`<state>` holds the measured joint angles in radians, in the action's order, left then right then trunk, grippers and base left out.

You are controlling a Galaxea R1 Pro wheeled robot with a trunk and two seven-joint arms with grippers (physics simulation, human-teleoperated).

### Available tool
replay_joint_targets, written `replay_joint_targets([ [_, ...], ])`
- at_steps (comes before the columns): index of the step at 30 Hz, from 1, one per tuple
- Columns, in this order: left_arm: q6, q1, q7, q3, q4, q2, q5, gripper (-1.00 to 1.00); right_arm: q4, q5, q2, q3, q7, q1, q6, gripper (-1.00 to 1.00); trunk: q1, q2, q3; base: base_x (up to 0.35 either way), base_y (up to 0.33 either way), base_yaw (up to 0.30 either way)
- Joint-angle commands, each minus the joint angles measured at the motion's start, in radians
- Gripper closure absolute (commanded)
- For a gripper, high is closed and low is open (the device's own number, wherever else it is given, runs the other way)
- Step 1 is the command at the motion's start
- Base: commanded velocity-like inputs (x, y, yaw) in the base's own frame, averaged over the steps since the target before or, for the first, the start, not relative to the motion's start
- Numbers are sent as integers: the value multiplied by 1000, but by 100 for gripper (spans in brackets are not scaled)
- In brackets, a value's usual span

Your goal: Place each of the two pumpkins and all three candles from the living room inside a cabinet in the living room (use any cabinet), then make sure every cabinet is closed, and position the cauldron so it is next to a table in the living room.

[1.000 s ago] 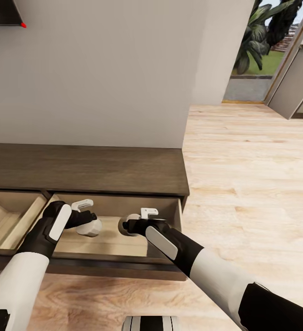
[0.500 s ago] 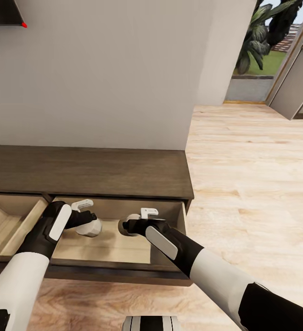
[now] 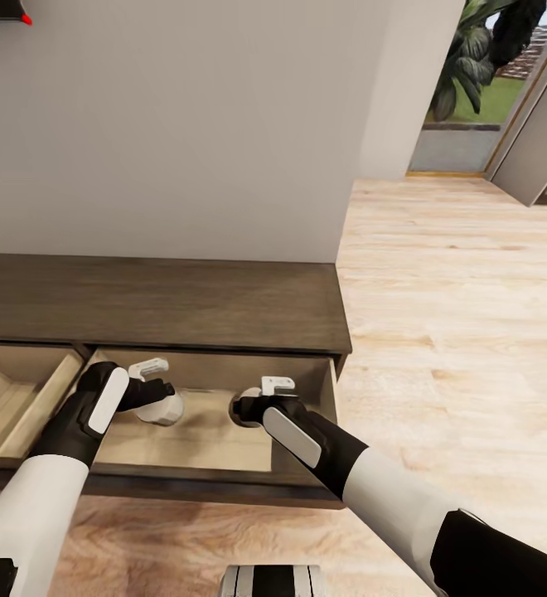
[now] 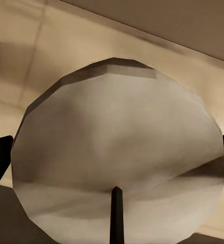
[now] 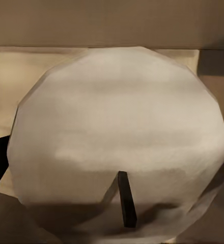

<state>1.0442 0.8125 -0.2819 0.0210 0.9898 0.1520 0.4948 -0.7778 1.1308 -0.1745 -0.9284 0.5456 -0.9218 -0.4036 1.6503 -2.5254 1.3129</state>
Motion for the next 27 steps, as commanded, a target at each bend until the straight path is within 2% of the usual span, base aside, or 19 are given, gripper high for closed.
replay_joint_targets([
  [1,3,0,-6,0,1,0,10,100,-1,9,0,-3,11,-1,0,100,0,-1,5,0,0,0],
  [6,3,0,-6,0,1,0,10,100,0,8,0,-3,25,-2,-25,100,2,-2,24,0,0,0],
  [11,3,0,-11,0,2,-1,9,100,-1,10,0,-2,94,-2,-31,100,5,-3,43,0,0,0],
  [16,3,0,-17,-9,4,-15,6,100,-1,10,0,-1,110,-2,-32,100,7,-4,63,0,0,0],
  [20,3,0,-21,-53,6,-23,5,100,-1,9,0,-1,122,-2,-32,100,7,-4,63,0,0,0],
  [27,3,0,-22,-64,19,-25,5,100,-2,9,0,0,145,-2,-32,100,7,-4,63,0,0,0],
])
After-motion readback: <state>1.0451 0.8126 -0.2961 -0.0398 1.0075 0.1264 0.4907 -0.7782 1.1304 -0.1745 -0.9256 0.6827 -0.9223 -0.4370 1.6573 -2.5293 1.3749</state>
